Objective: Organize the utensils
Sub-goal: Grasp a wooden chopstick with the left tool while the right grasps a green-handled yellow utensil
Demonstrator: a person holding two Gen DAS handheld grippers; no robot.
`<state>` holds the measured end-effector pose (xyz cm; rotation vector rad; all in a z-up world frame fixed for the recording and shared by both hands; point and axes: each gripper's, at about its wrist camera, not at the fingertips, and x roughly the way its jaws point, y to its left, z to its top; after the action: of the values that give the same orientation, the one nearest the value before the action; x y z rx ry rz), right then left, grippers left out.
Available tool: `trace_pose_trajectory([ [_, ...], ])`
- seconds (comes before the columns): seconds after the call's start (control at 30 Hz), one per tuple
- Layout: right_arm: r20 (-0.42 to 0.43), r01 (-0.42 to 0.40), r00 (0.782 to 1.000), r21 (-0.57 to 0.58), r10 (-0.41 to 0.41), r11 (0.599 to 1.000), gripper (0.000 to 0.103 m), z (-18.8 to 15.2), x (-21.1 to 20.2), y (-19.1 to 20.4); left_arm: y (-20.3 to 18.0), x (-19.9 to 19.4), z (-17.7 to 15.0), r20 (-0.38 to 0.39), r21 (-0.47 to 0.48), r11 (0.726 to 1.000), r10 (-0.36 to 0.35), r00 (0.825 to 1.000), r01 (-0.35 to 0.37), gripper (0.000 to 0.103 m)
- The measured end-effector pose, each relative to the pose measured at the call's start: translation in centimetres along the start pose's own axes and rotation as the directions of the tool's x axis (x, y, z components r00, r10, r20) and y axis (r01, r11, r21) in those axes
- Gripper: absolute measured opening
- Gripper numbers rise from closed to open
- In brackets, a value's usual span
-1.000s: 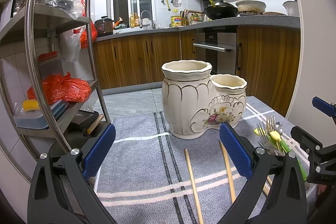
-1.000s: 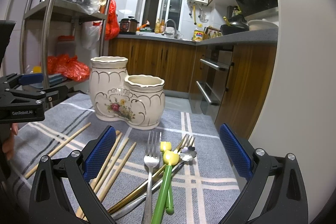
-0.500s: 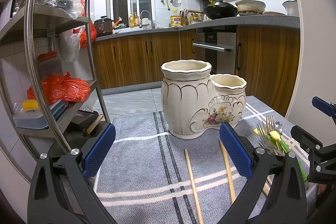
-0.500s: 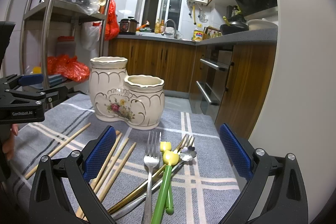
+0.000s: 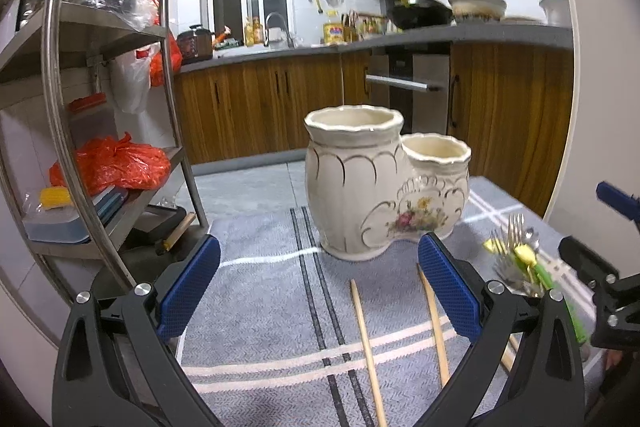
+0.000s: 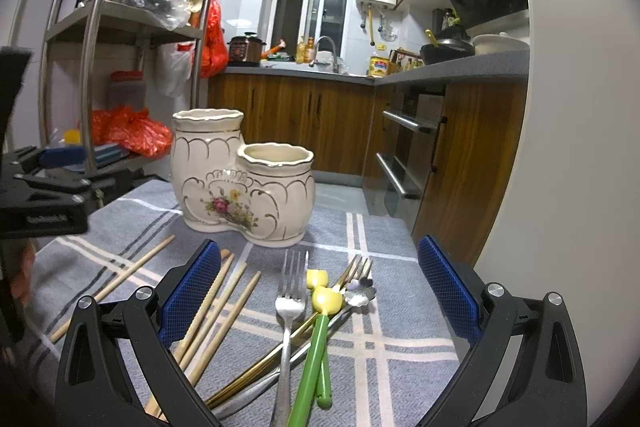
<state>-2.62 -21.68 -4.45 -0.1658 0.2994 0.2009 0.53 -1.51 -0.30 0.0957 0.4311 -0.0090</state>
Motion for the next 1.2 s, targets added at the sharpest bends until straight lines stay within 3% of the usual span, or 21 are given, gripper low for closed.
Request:
trace_pose_trajectory([
  [0.13, -0.043, 0.008, 0.999, -0.081, -0.012, 0.997, 0.098, 0.5, 0.2, 0.1, -0.3, 0.7, 0.2, -0.065, 0.092, 0.995, 0.041, 0.997, -0.035, 0.098],
  [0.27, -0.108, -0.022, 0.994, -0.042, 0.017, 0.999, 0.098, 0.6, 0.3, -1.1, 0.3, 1.0, 0.0, -0.138, 0.106, 0.993, -0.033, 0.99, 0.048, 0.098],
  [0.4, -0.193, -0.033, 0.981, 0.006, 0.034, 0.999, 0.098, 0.3, 1.2, -2.1, 0.0, 1.6, -1.1, -0.269, 0.134, 0.983, -0.086, 0.959, 0.126, 0.098],
  [0.5, -0.258, -0.06, 0.964, 0.049, 0.071, 0.997, 0.096, -0.1, 1.8, -2.7, -0.3, 1.7, -2.1, -0.311, 0.16, 0.977, -0.087, 0.946, 0.142, 0.098],
  [0.53, -0.278, -0.067, 0.957, 0.059, 0.081, 0.996, 0.092, -0.2, 2.0, -2.7, -0.5, 1.8, -2.5, -0.329, 0.17, 0.975, -0.083, 0.941, 0.145, 0.098],
  [0.57, -0.29, -0.07, 0.953, 0.065, 0.086, 0.995, 0.078, -0.3, 2.2, -2.8, -0.6, 2.0, -2.8, -0.35, 0.175, 0.973, -0.082, 0.933, 0.151, 0.098],
  [0.63, -0.337, -0.076, 0.936, 0.078, 0.098, 0.994, 0.063, -0.5, 2.9, -2.7, -0.6, 2.3, -3.3, -0.386, 0.17, 0.971, -0.088, 0.918, 0.165, 0.097],
  [0.77, -0.381, -0.116, 0.912, 0.117, 0.152, 0.986, 0.045, -0.8, 3.5, -2.8, -0.2, 2.5, -3.9, -0.444, 0.122, 0.974, -0.118, 0.888, 0.19, 0.081],
  [0.93, -0.418, -0.15, 0.886, 0.15, 0.2, 0.977, 0.037, -1.1, 3.8, -2.7, 0.0, 2.4, -4.2, -0.484, 0.059, 0.971, -0.174, 0.857, 0.231, 0.059],
  [1.07, -0.435, -0.16, 0.874, 0.165, 0.217, 0.973, 0.032, -1.3, 3.9, -2.8, -0.1, 2.4, -4.4, -0.492, 0.02, 0.966, -0.213, 0.844, 0.256, 0.041],
  [1.2, -0.448, -0.17, 0.86, 0.2, 0.244, 0.965, 0.029, -1.6, 4.4, -3.2, -0.4, 2.5, -4.5, -0.494, 0.022, 0.963, -0.222, 0.841, 0.267, 0.035],
])
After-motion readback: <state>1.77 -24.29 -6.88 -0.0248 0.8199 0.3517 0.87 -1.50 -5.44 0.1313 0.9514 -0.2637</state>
